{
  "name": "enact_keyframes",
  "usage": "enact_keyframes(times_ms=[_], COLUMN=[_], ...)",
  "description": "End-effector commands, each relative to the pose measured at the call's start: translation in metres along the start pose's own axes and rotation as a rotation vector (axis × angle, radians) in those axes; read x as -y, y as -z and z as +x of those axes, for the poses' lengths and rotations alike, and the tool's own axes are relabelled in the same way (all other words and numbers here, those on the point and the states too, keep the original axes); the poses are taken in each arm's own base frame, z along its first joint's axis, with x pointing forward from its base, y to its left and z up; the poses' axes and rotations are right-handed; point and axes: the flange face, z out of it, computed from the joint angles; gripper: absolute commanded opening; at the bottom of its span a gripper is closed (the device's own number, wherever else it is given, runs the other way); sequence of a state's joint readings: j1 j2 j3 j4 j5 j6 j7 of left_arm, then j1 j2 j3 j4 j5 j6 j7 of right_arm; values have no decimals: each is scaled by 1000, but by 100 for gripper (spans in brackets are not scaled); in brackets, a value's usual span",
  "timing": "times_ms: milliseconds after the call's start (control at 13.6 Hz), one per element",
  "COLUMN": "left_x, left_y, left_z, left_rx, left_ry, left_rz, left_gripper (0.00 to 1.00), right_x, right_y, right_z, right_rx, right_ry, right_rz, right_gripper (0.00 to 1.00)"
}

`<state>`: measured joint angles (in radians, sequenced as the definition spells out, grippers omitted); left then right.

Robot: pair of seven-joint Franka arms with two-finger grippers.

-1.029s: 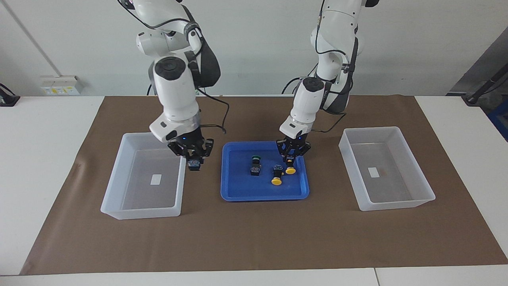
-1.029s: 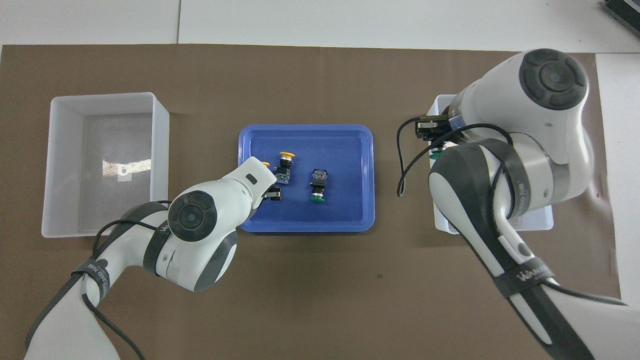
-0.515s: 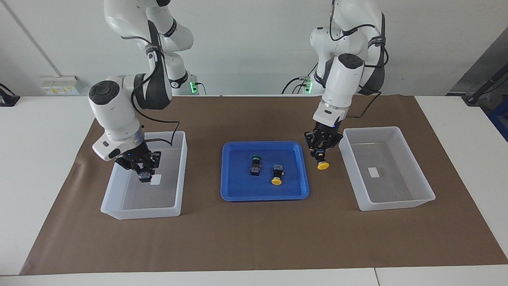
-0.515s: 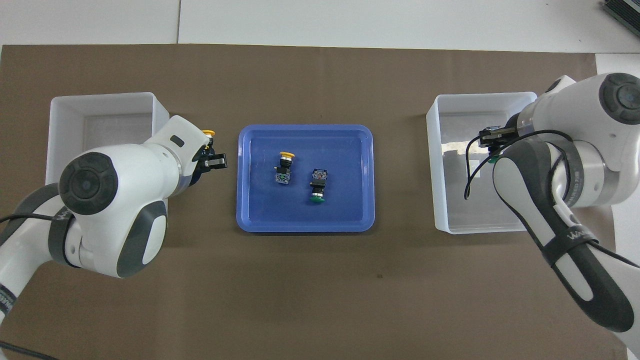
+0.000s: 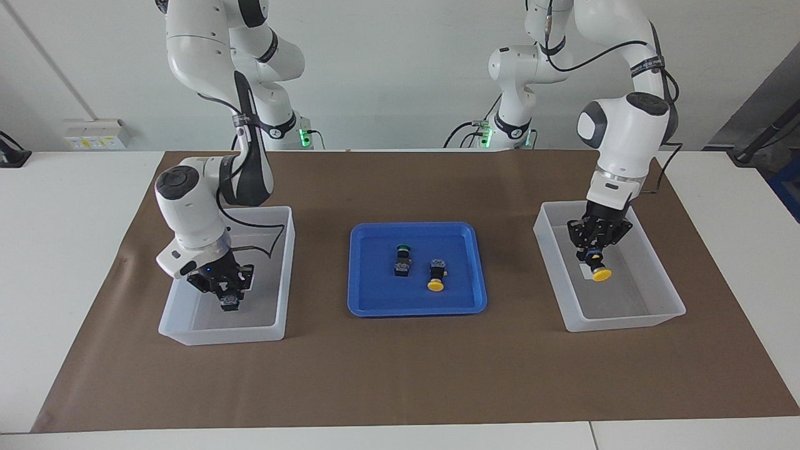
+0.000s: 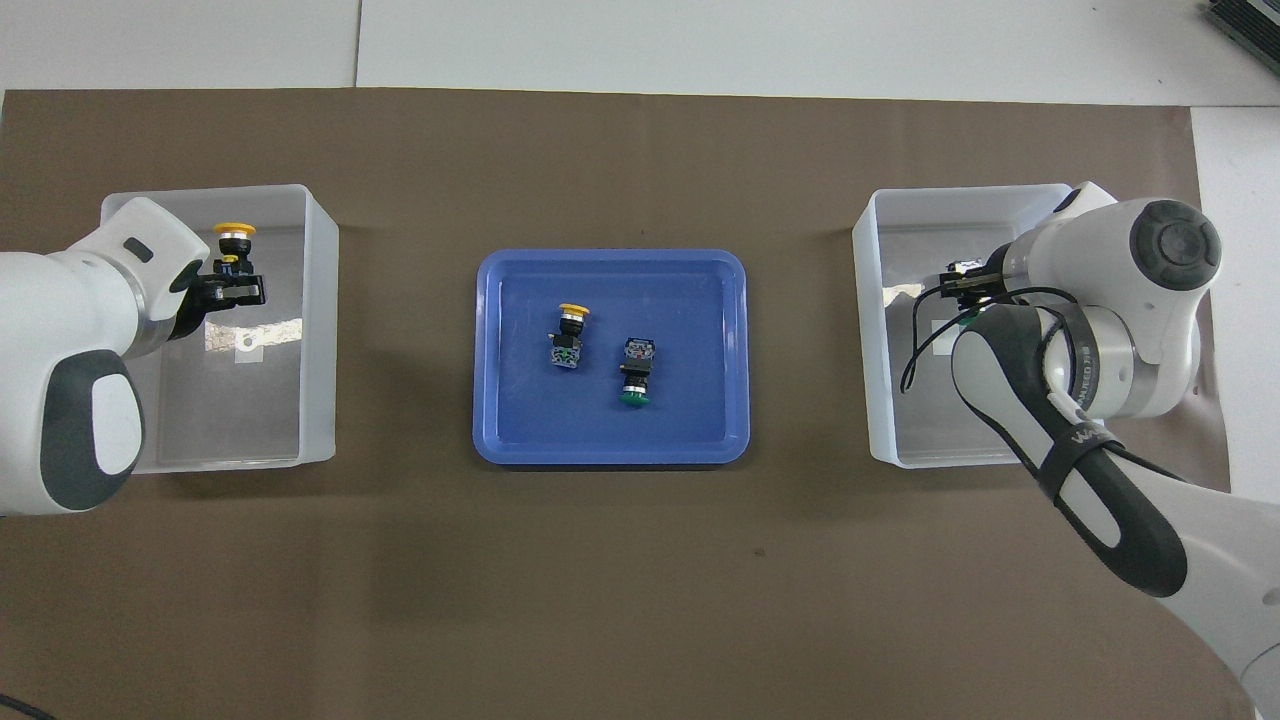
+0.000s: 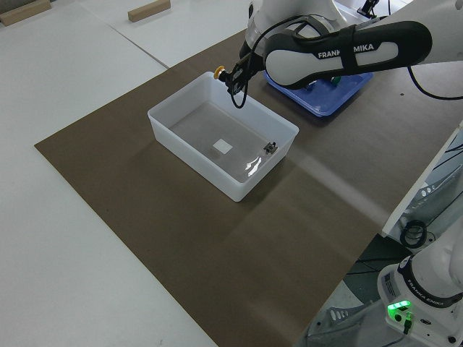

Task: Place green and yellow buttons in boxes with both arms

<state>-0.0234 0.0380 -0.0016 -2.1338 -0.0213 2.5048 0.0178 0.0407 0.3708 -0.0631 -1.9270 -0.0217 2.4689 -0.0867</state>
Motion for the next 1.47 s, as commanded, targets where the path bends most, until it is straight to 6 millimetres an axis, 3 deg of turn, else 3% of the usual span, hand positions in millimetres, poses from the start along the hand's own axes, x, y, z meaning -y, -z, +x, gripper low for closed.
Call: enact_keyframes(times_ms=[0,147,441,588,882,956,1029,1103,1176,1397], left_x=[32,54,68,72,73,75,76,76,75,74], left_y=[-14,-28,-75,-93,-119,-118,-116,-114,-106,-62], left_z=[-12,-20,-25,-28,-29,-27,-23,-21,-16,-2], left_rx=[19,45,38,34,14,12,8,0,-10,-59], left_ry=[-117,-166,-138,-128,-102,-99,-99,-104,-105,-110], left_rz=[16,23,30,34,38,38,40,41,42,50], left_gripper=[0,0,0,0,0,20,84,100,100,100], right_x=[-6,1,41,89,207,231,251,266,285,313], right_y=[-1,20,96,116,123,117,114,106,98,96], right_z=[-3,0,6,15,5,1,-2,-4,-9,-16], right_rx=[-10,-14,-9,-6,-16,-17,-31,-31,-29,-45], right_ry=[19,26,18,-66,-194,-226,-250,-265,-270,-294], right_rz=[4,8,30,87,128,129,138,144,150,174], right_gripper=[96,100,100,100,100,100,100,100,100,100])
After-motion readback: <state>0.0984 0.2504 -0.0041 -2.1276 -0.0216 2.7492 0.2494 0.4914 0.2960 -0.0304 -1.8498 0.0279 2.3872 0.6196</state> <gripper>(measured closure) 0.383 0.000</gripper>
